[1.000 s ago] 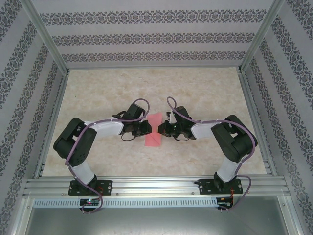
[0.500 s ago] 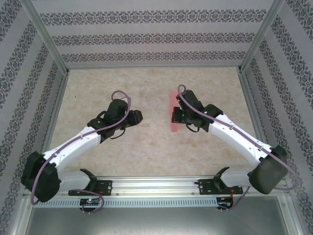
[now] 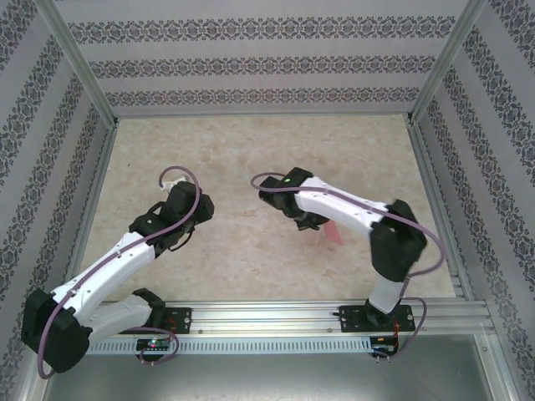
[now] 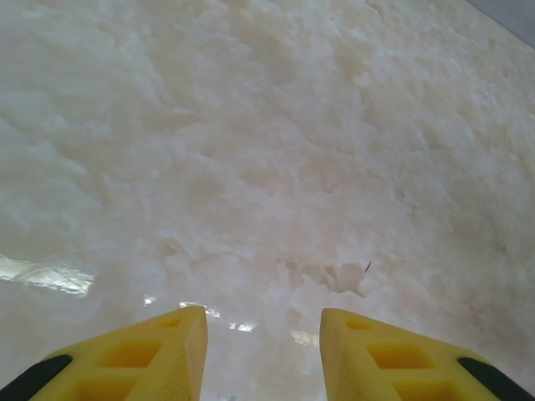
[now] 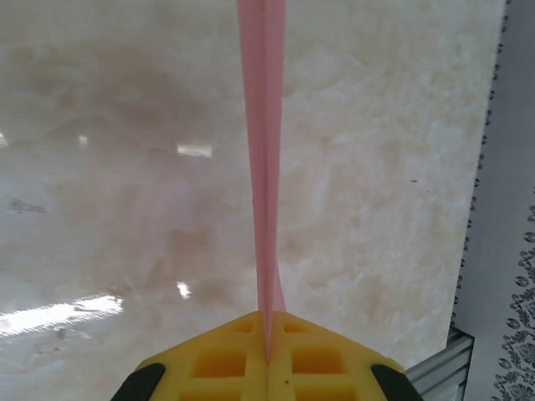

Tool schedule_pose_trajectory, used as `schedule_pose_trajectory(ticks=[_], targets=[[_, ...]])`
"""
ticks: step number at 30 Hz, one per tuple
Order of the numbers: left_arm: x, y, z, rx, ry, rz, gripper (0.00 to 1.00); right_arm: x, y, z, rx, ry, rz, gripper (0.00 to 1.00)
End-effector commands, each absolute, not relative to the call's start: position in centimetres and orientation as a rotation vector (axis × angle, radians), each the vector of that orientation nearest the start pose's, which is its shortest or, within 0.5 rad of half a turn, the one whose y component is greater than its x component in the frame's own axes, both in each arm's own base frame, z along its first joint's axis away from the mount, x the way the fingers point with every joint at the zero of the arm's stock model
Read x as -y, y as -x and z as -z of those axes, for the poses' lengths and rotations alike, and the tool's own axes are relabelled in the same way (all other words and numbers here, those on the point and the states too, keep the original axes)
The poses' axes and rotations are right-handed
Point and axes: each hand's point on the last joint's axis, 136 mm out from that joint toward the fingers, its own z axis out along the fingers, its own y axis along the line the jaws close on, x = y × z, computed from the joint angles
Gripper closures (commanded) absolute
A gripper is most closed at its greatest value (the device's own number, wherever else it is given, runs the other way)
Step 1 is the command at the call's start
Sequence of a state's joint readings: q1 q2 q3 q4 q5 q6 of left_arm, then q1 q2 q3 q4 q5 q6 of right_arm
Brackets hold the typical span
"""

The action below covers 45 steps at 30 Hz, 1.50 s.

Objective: Fold a paper plane with a square sheet of paper (pick it up from the middle)
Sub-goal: Turn over the paper at the center of the table, then third fold the triangle at the center of the table.

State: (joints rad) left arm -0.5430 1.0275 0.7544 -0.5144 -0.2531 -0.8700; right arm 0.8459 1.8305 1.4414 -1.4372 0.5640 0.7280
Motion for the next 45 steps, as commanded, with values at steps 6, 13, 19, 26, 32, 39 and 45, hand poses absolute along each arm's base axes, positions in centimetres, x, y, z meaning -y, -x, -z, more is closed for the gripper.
schedule_pose_trajectory(ticks=[6,13,19,26,32,39,45], targets=[[7.9,-26.9,-16.5,-2.233,0.629,0.267,0.56,-23.4,-26.0,-6.2,-2.927,0.338,0.639,0.97],[7.7,-26.8,-16.6,-2.235,0.622,0.265,0.56,-28.2,-25.8,-4.0,-3.003,0.361,0.446,0.91],[8.4,-27.1,-16.9,-2.248,0.596,0.293,0.54,-33.1,-25.8,-3.4,-3.04,0.388,0.082,0.73],[9.6,-27.2,-17.2,-2.289,0.547,0.338,0.52,-37.4,-27.0,-9.5,-2.853,0.294,-0.529,0.57],[13.1,-27.6,-16.8,-2.357,0.426,0.505,0.5,-32.5,-28.0,-13.7,-2.652,0.148,-0.601,0.51],[18.4,-27.5,-15.0,-2.498,0.259,0.754,0.49,-23.3,-25.9,-14.2,-2.505,-0.071,-0.559,0.44],[19.7,-26.2,-13.8,-2.582,0.184,0.829,0.49,-20.2,-23.0,-11.9,-2.49,-0.182,-0.683,0.4]])
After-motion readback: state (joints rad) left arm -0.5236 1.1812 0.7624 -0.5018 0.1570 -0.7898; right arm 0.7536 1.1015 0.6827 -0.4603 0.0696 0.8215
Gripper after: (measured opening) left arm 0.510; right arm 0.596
